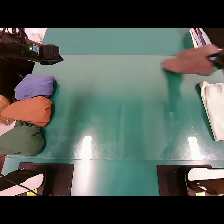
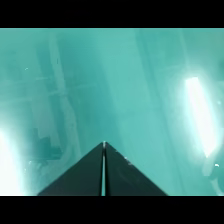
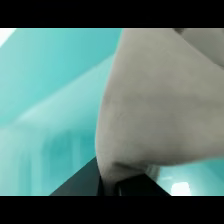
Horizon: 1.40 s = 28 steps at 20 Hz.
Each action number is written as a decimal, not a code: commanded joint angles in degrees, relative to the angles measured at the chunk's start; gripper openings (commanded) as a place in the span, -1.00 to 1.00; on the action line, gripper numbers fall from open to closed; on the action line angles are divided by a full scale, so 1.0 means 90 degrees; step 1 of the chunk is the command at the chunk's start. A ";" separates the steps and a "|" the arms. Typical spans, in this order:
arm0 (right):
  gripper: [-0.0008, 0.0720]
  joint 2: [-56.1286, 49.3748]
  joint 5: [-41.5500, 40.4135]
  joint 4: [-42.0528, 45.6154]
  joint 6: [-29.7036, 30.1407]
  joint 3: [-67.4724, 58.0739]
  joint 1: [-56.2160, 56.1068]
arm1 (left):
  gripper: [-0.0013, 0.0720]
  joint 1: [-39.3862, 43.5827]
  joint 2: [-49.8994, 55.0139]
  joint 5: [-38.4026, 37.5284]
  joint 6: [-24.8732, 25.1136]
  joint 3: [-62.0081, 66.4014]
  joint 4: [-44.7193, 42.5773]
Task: Fold the shirts.
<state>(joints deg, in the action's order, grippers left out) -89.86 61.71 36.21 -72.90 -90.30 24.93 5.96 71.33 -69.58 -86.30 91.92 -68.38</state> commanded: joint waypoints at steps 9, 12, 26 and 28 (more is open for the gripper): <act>-0.94 0.0221 0.0396 0.0041 -0.0219 -0.0614 0.1234 | -0.90 0.0000 -0.0002 0.0000 -0.0199 0.0002 0.0000; -0.94 0.0585 0.0784 0.1105 -0.0823 -0.0935 0.1411 | -0.90 0.0000 -0.0002 -0.0005 -0.0192 0.0002 -0.0010; -0.17 0.1974 0.2815 0.3402 -0.1452 0.0563 0.2701 | -0.90 0.0000 -0.0002 -0.0010 0.0146 0.0002 -0.0022; 0.56 0.2132 0.2919 0.3694 -0.1455 0.1032 0.3026 | -0.90 0.0000 -0.0002 -0.0007 0.0165 0.0002 -0.0022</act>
<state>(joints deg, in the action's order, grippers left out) -72.97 85.71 65.95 -85.38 -86.94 48.77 5.98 71.33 -69.65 -85.34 91.92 -68.53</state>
